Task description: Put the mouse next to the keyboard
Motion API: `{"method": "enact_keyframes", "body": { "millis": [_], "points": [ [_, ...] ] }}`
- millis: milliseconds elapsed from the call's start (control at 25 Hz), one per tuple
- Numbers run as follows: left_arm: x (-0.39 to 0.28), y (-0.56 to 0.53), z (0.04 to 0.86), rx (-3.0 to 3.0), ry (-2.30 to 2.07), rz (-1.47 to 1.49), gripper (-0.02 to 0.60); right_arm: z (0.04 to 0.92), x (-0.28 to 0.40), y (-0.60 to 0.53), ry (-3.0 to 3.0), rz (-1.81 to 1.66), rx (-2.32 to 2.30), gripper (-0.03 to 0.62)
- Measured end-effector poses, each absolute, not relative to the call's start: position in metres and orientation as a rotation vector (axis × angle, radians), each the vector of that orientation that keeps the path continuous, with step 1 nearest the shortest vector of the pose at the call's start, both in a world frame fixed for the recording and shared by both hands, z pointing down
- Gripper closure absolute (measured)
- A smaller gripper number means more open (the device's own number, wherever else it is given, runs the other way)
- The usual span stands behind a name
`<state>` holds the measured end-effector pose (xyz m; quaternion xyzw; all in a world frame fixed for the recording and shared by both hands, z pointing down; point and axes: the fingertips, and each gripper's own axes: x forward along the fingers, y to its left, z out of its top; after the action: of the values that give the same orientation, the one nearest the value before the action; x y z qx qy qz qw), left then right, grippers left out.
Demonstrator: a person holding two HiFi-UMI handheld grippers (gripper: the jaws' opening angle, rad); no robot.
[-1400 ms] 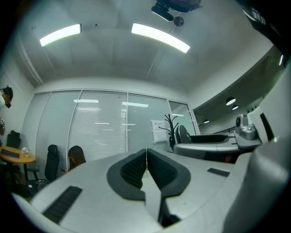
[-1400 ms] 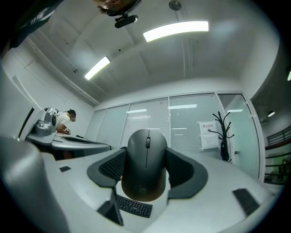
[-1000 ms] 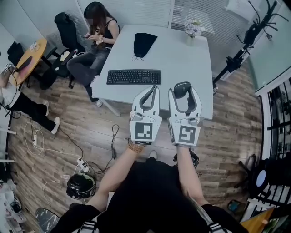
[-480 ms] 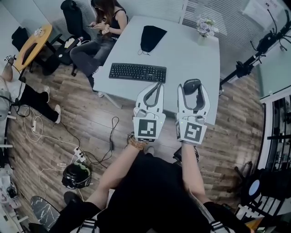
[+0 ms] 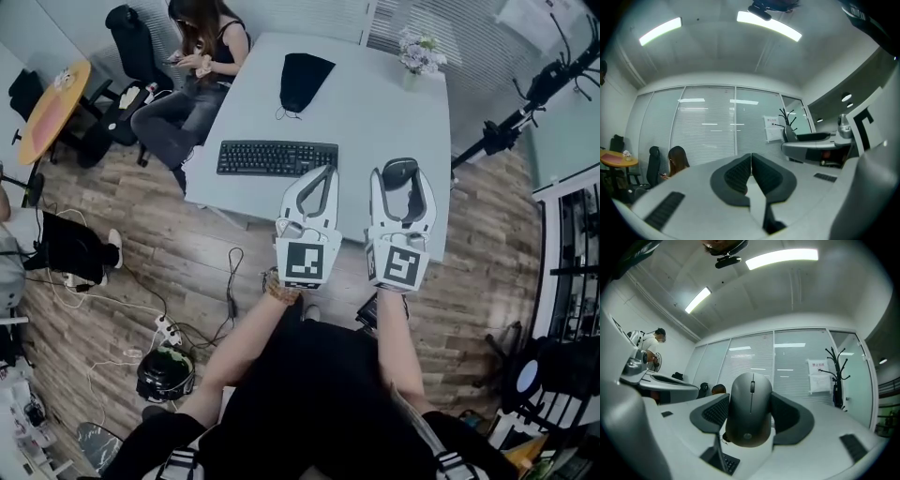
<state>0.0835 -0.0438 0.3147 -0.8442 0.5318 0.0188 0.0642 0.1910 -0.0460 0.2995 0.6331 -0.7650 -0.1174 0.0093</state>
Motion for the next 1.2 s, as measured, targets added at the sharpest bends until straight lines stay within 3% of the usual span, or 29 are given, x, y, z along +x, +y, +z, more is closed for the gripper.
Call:
{"method": "enact_keyframes", "body": {
  "millis": [1200],
  "points": [
    [0.024,-0.148,0.319,-2.601,1.492,0.150,0.569,0.287,0.168,-0.149,-2.209,-0.492,2.074,0.316]
  ]
}}
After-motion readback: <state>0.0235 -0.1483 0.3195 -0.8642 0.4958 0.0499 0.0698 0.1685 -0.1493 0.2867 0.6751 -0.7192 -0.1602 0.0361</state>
